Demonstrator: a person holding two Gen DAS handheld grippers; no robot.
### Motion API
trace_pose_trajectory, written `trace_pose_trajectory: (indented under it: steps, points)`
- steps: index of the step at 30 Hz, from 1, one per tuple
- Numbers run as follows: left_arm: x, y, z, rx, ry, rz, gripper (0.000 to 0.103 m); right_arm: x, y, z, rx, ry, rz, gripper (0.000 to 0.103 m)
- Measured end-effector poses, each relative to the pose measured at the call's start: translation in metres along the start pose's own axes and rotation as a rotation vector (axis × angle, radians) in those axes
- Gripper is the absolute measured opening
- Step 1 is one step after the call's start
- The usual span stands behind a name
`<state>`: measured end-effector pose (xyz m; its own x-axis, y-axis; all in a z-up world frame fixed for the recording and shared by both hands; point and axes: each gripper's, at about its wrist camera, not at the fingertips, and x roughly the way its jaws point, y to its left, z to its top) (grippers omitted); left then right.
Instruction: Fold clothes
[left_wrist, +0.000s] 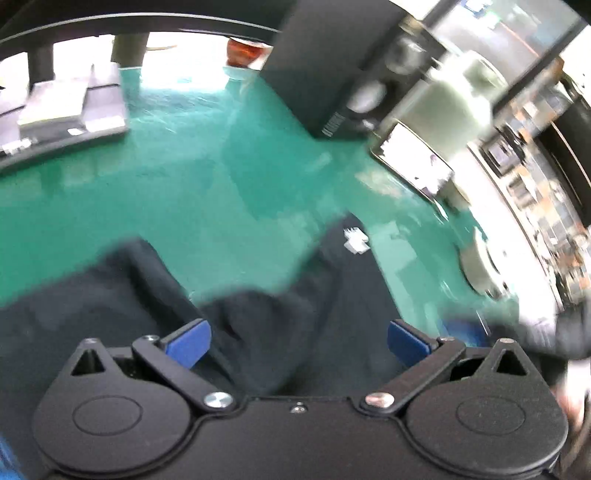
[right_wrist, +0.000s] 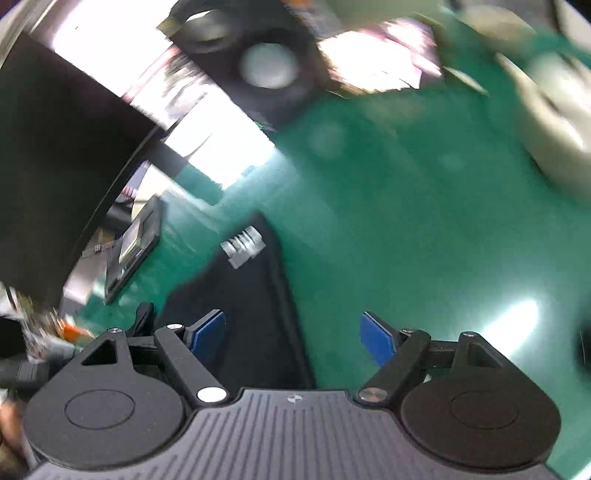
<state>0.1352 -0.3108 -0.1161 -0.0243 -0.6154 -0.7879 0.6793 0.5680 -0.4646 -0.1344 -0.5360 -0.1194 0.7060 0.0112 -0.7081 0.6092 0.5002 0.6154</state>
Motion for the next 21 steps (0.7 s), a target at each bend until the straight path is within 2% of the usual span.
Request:
trace_pose_trajectory:
  steps: [2,5,8,11,12,14,15,16,17,19,21]
  points:
    - [0.020,0.009,0.019,0.024,0.030,-0.008,0.102,-0.016,-0.010,-0.024,0.053,-0.030,0.008,0.079]
    - [0.041,0.002,0.033,0.101,0.065,-0.041,0.102,-0.030,-0.013,-0.046,0.056,-0.052,-0.004,0.079]
    - [0.067,-0.018,0.040,0.195,0.119,-0.096,0.102,-0.036,-0.006,-0.071,0.046,-0.055,0.017,0.079]
    - [0.080,-0.038,0.037,0.257,0.141,-0.146,0.102,-0.033,0.009,-0.087,-0.032,-0.068,0.000,0.079]
    - [0.085,-0.051,0.035,0.297,0.149,-0.163,0.102,-0.033,0.015,-0.092,-0.066,-0.073,-0.013,0.079]
    - [0.089,-0.059,0.033,0.317,0.160,-0.182,0.102,-0.028,0.029,-0.098,-0.135,-0.090,-0.058,0.078]
    - [0.091,-0.064,0.032,0.325,0.168,-0.196,0.100,-0.025,0.036,-0.100,-0.170,-0.100,-0.083,0.072]
    - [0.092,-0.070,0.029,0.337,0.165,-0.202,0.081,-0.023,0.041,-0.102,-0.194,-0.107,-0.104,0.066]
    - [0.091,-0.075,0.024,0.362,0.145,-0.160,0.043,-0.022,0.042,-0.102,-0.206,-0.107,-0.120,0.051]
    - [0.089,-0.080,0.019,0.399,0.115,-0.082,0.007,-0.022,0.042,-0.100,-0.212,-0.101,-0.143,0.031]
    - [0.085,-0.081,0.018,0.416,0.070,-0.040,0.007,-0.023,0.038,-0.098,-0.199,-0.102,-0.143,0.029]
